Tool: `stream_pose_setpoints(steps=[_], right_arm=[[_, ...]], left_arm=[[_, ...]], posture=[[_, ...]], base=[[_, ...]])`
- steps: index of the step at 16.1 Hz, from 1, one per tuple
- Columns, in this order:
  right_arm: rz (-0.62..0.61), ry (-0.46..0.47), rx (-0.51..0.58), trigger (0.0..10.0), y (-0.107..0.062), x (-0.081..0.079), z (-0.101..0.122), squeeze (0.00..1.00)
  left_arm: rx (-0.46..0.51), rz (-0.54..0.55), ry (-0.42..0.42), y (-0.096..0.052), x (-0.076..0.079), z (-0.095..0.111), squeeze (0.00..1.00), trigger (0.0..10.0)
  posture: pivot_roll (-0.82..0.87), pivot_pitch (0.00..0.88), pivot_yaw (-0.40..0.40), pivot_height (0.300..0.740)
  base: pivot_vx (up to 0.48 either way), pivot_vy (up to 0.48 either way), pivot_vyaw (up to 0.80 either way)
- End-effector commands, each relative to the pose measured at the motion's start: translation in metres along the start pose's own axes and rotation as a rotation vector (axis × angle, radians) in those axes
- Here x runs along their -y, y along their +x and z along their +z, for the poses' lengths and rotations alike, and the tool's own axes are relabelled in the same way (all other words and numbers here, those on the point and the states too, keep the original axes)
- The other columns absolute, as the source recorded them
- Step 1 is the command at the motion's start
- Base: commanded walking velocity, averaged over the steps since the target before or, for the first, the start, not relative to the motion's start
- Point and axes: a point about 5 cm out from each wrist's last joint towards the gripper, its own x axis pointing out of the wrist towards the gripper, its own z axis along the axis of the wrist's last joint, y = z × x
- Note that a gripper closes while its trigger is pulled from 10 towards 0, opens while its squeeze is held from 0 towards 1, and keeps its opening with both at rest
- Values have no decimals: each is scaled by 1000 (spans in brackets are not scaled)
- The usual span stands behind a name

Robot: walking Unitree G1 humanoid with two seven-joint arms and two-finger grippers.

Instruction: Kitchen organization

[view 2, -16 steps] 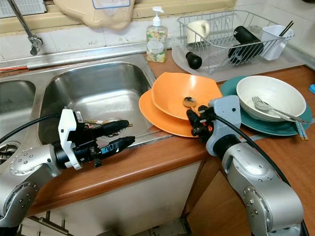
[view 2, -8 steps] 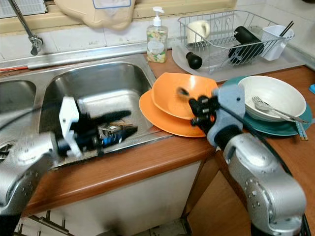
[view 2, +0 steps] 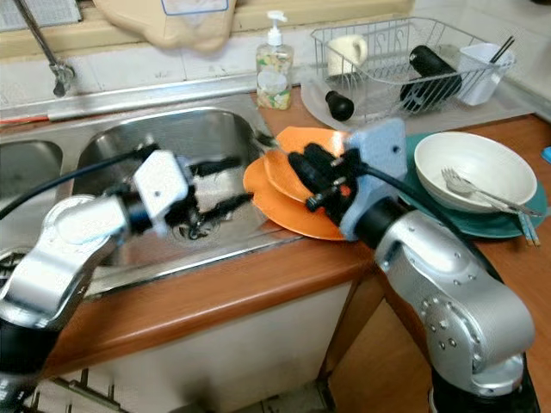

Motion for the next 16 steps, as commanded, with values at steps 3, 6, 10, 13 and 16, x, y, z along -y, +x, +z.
stream_pose_setpoints(steps=[3,6,10,13,16], right_arm=[[80,-16,15,0,8,-7,7,0],[106,-21,23,0,11,-11,9,0],[141,-16,30,0,15,-16,11,0],[158,-11,32,0,17,-19,11,0],[166,-10,30,0,18,-21,11,0]], left_arm=[[-24,36,156,14,-10,-2,0,0],[-17,51,201,20,-13,-2,0,0],[-23,46,265,27,-12,-7,0,1843],[-32,72,300,30,-13,-9,0,2078],[-33,89,337,32,-15,-10,0,431]], posture=[[-133,0,49,740],[-136,0,48,740],[-136,0,48,740],[-135,0,44,740],[-134,0,43,740]], base=[[0,0,0],[0,0,0],[0,0,0],[0,0,0],[0,0,0]])
